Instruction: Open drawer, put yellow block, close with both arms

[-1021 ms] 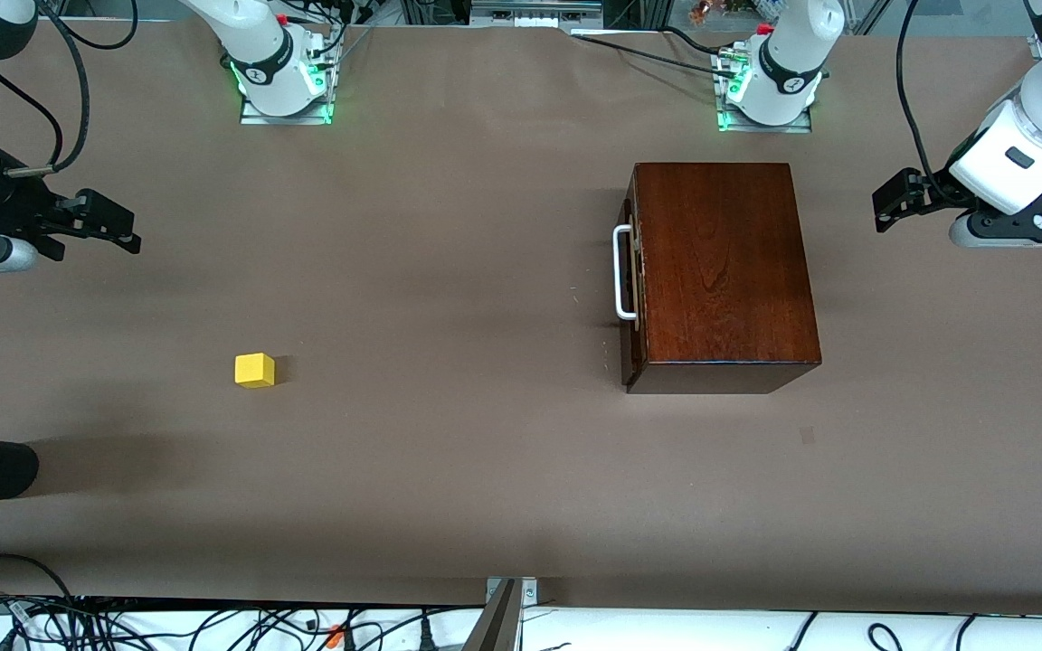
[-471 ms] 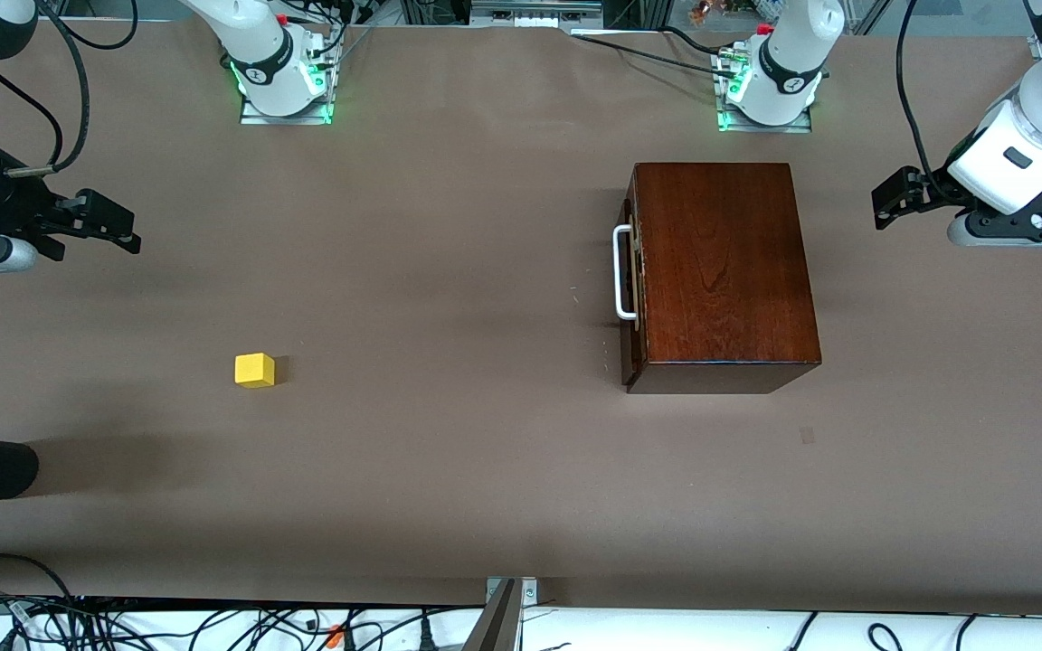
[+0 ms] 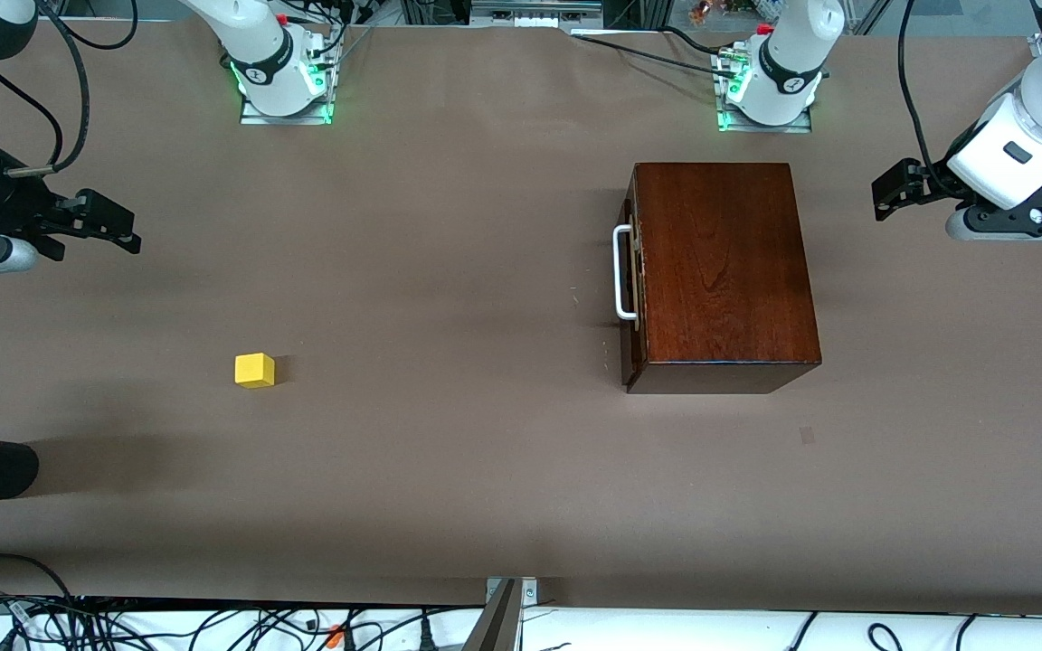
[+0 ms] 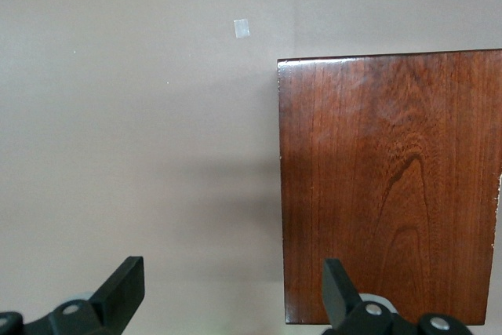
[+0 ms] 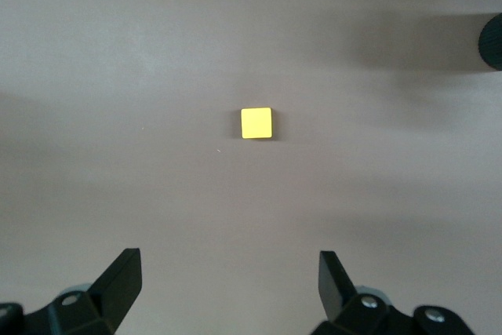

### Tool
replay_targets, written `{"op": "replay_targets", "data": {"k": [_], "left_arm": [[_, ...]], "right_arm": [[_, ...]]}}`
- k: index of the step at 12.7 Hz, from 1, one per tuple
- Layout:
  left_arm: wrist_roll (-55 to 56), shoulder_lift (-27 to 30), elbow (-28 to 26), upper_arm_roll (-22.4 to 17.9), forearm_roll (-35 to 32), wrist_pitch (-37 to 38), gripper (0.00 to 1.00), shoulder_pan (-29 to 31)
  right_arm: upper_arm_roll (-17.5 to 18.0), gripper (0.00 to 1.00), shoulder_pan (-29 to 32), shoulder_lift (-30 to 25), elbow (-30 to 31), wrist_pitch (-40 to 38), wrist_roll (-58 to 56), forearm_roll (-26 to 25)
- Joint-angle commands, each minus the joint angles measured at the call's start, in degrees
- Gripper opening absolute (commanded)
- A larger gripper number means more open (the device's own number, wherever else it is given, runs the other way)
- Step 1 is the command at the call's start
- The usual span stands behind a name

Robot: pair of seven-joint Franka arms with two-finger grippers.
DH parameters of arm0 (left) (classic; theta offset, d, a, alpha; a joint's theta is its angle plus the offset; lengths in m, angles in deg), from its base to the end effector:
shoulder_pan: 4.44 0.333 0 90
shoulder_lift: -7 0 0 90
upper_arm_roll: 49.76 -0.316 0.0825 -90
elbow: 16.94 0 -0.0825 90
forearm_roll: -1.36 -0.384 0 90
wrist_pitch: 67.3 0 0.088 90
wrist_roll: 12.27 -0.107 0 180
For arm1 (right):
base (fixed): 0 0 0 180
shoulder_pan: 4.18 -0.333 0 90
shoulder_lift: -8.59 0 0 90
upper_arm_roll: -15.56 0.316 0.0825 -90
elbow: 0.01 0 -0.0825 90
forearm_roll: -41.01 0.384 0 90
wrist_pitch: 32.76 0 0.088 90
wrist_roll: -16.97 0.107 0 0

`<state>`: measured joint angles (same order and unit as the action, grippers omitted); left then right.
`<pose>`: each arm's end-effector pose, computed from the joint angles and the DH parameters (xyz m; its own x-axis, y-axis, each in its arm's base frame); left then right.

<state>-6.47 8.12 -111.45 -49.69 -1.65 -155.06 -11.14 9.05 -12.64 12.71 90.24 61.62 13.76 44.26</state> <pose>0.5385 -0.0581 0.5952 0.9956 -0.0145 -0.0922 -0.0203 -0.9979 -0.0621 0.5815 0.0277 0.5886 0.9963 0.0859 0.0033 0.0859 -0.9951 -0.0483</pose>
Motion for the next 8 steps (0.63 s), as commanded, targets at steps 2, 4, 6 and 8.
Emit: {"op": "replay_targets", "data": {"k": [2,4,6,8], "left_arm": [[-0.4,-1.5,3.3,-0.2,3.1,1.4,1.0,-1.4],[-0.3,-3.7,6.1,0.0,4.0,1.4,1.0,-2.1],[0.0,-4.7,6.4,0.3,3.8,1.4,1.0,-3.5],[-0.3,-5.0,6.4,0.3,3.5,1.5,1.0,-4.5]], "right_arm": [[0.2,1.0,0.3,0.7,-1.6,-0.7,0.0,-0.1],[0.2,1.0,0.3,0.6,-1.7,-0.7,0.0,-0.1],[0.2,1.0,0.3,0.7,-1.7,-0.8,0.0,-0.1],[0.2,1.0,0.3,0.6,-1.7,-0.8,0.0,-0.1]]}}
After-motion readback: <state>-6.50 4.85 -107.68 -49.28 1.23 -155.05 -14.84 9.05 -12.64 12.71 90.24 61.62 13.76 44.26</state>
